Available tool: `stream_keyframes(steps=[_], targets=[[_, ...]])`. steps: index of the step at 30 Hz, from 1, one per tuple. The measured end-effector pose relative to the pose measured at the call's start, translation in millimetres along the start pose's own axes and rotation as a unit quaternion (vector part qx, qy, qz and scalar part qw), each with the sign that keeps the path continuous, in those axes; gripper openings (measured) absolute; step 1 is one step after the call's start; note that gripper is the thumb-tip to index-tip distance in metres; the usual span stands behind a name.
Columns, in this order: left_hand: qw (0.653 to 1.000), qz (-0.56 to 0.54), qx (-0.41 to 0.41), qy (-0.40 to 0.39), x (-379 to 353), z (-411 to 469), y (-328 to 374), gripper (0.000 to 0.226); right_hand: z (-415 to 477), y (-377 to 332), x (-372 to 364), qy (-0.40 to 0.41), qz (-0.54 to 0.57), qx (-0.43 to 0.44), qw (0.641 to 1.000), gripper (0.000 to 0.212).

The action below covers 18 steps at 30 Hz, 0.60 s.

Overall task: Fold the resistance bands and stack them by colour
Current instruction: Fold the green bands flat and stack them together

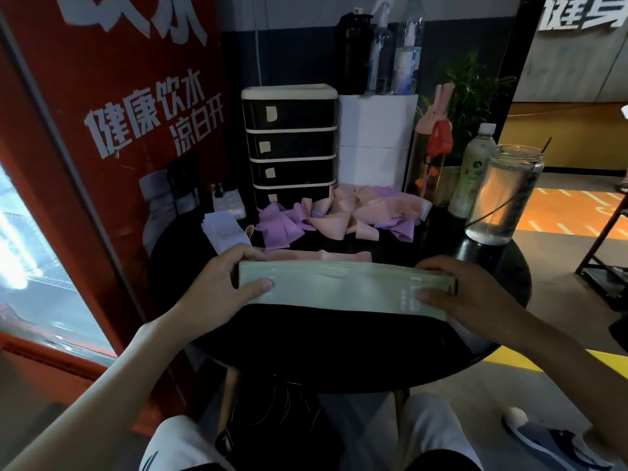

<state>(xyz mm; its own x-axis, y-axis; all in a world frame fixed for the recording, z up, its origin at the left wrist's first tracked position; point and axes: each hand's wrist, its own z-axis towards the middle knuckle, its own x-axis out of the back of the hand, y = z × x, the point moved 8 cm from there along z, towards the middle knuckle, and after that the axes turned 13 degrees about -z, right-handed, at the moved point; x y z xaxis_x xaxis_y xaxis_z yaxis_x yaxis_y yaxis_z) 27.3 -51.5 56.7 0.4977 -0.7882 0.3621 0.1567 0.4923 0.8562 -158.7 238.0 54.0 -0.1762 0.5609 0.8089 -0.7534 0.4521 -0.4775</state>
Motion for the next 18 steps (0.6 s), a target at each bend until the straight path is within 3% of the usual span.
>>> stream_keyframes(steps=[2,6,12,16,18], targets=[[1.000,0.025,0.003,-0.014,-2.9,-4.5,-11.4,0.039,3.5,-0.1,-9.9,-0.007,-0.033,0.018,0.999,0.031],[0.994,0.096,-0.017,-0.044,-10.5,-11.8,-29.1,0.039,5.4,9.9,-27.8,-0.053,-0.160,0.017,0.985,0.038],[0.996,0.088,-0.002,-0.024,-10.2,-11.1,-33.9,0.030,6.6,5.2,-30.7,-0.036,-0.098,0.023,0.994,0.053],[0.998,0.053,0.005,0.016,-7.1,-10.5,-30.1,0.025,12.7,1.1,-22.6,0.016,-0.061,0.037,0.997,0.039],[0.999,0.052,0.013,0.008,-7.7,-10.7,-32.0,0.028,14.3,2.0,-26.8,-0.002,-0.065,0.044,0.997,0.037]])
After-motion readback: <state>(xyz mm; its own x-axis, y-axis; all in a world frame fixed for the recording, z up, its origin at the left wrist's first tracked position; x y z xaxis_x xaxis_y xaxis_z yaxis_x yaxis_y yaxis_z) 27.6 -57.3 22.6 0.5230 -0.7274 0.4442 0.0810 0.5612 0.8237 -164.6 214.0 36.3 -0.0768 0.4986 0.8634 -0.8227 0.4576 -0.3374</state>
